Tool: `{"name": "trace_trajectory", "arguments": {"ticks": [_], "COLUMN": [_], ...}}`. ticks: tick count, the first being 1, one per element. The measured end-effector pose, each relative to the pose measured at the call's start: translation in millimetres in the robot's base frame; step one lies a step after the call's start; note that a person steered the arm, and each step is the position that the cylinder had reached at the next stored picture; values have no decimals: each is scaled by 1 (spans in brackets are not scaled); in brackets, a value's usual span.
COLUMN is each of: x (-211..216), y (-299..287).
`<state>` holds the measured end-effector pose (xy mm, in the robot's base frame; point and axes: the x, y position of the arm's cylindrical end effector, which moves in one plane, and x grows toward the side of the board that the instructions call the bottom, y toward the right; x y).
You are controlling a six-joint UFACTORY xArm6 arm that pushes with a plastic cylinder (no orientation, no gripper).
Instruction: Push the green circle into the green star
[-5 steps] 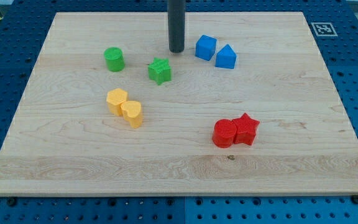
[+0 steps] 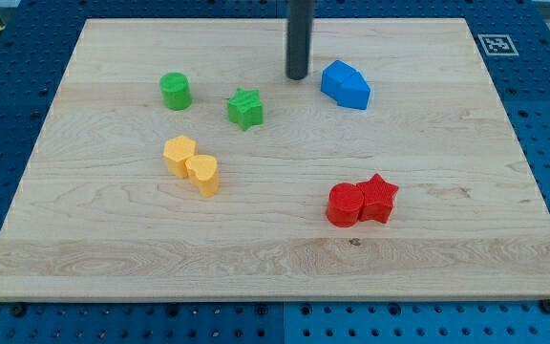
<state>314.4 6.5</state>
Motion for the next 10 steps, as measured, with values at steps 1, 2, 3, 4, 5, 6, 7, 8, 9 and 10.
{"name": "trace_trajectory", "arguments": {"ticks": [1,2,3,4,5,6,7,8,9,10], "x": [0,0,0,13,20,24,29,51,55,55], "y": [-61,-126,-191,-202,-197,-182,-158,-145,-131,-112]}}
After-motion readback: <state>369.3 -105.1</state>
